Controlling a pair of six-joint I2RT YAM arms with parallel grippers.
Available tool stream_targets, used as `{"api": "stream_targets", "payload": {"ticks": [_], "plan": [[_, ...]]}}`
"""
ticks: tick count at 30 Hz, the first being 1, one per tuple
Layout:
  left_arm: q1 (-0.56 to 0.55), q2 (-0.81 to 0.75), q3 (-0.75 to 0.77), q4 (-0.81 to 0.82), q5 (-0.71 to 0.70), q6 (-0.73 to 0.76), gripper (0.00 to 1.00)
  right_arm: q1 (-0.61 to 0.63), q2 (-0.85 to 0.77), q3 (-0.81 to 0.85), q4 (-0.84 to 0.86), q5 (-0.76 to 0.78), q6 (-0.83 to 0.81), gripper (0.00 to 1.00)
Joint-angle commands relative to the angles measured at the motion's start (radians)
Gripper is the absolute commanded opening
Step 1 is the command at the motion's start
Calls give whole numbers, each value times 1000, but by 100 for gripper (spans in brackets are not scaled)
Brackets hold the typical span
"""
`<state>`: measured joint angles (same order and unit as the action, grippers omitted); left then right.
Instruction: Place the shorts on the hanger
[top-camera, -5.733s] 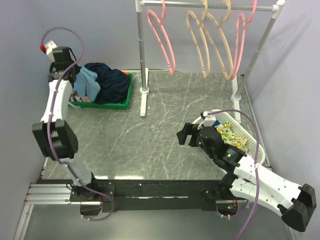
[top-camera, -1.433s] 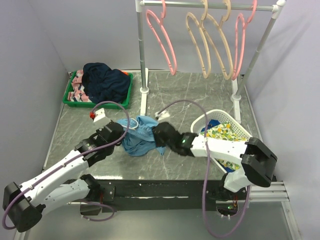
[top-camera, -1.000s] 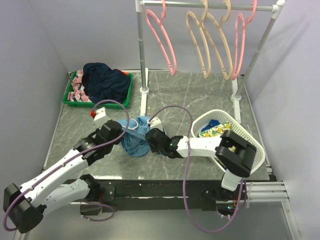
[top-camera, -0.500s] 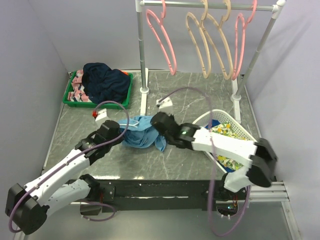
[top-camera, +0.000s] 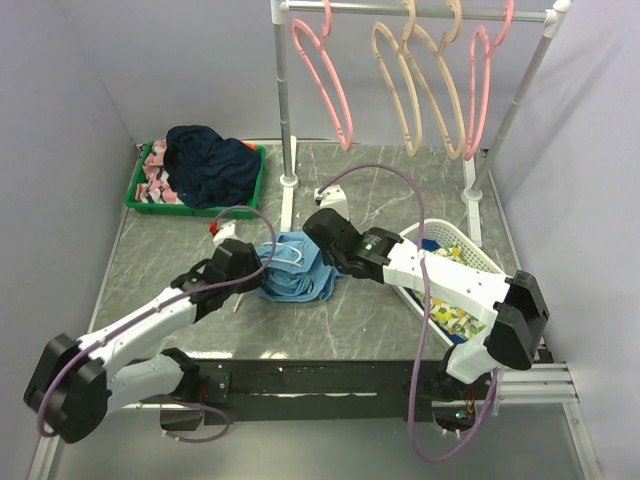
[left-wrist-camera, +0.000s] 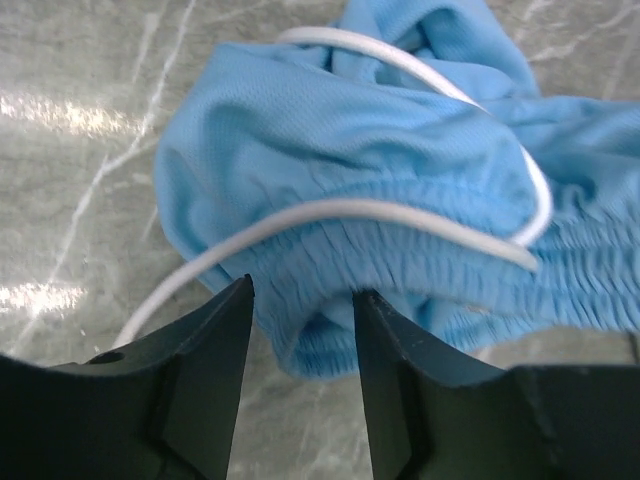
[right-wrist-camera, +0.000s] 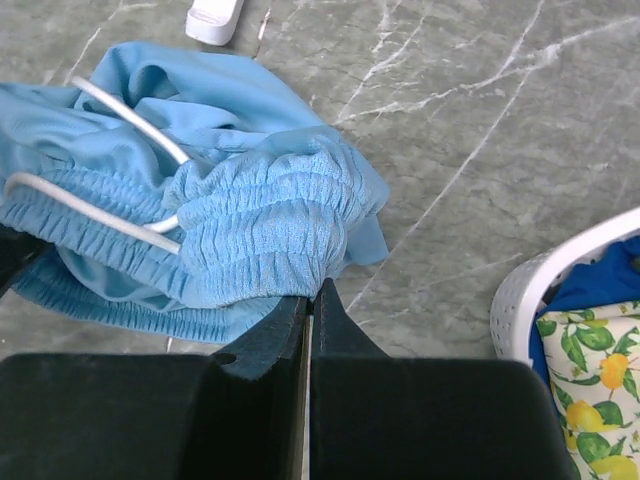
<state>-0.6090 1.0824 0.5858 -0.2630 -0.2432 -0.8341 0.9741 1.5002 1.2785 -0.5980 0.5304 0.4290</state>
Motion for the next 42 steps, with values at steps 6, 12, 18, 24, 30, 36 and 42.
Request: {"api": "stream_targets", "payload": {"ticks": [6, 12, 18, 24, 30, 36, 42], "plan": [[-83, -254, -153, -24, 41, -155, 40, -23, 14, 93, 7, -29, -13, 0], [-138, -225, -216, 68, -17, -316, 39, -25, 25, 116, -5, -32, -12, 0], [-140, -148, -221, 215, -61, -359, 40, -25, 20, 119, -19, -33, -4, 0], [-141, -79, -208, 214, -74, -367, 35, -25, -3, 99, -17, -32, 2, 0], [-141, -96, -224, 151, -177, -410, 17, -26, -15, 120, -32, -14, 10, 0], [-138, -312, 166, -246, -419, -178, 1, -43, -119, 194, -25, -9, 14, 0], [-129, -273, 767, -349, -536, 210, 1, -61, -231, 378, -34, -15, 28, 0]]}}
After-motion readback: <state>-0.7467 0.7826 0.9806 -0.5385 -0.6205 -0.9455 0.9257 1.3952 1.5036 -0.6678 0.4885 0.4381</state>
